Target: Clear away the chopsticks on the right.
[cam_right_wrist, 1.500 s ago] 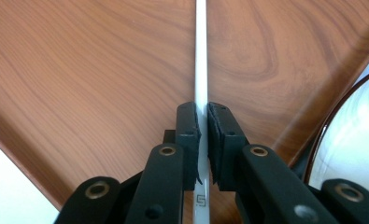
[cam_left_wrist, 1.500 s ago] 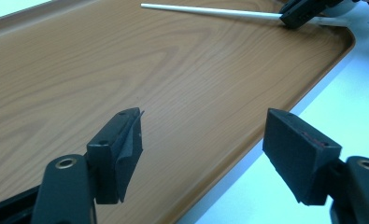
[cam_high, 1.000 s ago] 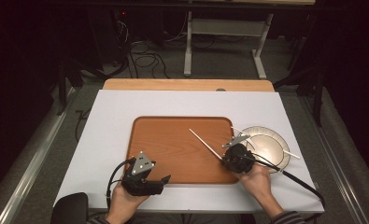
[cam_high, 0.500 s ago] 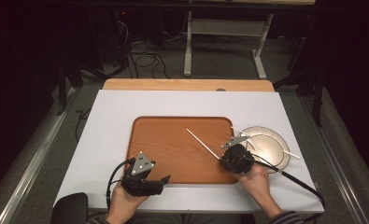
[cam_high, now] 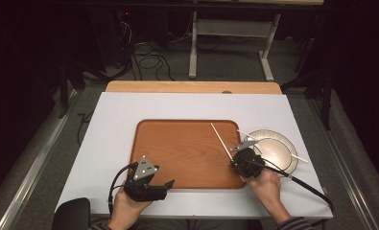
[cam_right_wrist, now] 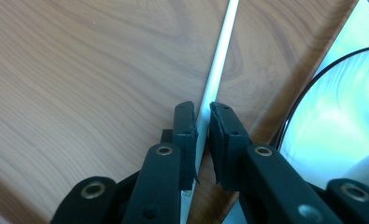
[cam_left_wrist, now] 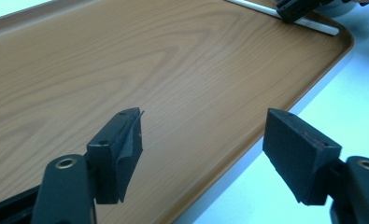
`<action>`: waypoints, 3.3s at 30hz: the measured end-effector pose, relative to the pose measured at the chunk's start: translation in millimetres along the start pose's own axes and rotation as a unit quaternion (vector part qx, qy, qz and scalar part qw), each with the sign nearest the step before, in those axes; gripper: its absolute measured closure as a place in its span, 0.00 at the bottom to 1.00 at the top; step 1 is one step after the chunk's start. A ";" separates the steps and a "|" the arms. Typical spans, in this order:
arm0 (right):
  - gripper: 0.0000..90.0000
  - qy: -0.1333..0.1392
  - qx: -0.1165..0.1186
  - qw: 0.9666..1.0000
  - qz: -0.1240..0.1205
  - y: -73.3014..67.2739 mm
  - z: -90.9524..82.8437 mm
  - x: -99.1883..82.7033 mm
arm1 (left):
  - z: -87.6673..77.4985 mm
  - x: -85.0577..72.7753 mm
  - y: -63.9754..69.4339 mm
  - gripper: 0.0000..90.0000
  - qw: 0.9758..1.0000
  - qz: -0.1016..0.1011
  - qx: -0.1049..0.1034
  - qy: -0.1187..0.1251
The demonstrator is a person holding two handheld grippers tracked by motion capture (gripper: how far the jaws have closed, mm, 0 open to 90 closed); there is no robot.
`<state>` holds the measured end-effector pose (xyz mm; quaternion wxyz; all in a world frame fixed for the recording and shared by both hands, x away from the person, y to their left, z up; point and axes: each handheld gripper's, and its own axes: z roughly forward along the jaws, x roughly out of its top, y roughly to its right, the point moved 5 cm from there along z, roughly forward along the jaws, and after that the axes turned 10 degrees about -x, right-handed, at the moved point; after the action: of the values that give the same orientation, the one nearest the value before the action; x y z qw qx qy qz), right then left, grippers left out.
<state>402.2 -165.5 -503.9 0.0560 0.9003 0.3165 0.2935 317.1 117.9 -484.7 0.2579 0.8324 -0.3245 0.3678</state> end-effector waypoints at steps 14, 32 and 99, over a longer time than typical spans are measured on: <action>0.84 0.041 0.019 0.999 -0.001 3.0 -21.4 4.1 | 1.4 0.0 -0.1 0.32 1.000 -0.001 0.000 -0.001; 0.83 0.090 0.035 0.995 0.008 58.8 -66.3 11.4 | -7.7 -4.8 -2.7 0.32 1.000 -0.015 0.018 0.007; 0.87 -0.068 -0.016 0.996 0.054 169.5 -20.5 -54.6 | -18.0 -14.3 -3.4 0.32 0.999 -0.036 0.039 0.009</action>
<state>447.4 -334.7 -465.5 0.0756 0.9330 0.2581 0.2391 304.2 137.2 -485.7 0.2412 0.8494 -0.2777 0.3785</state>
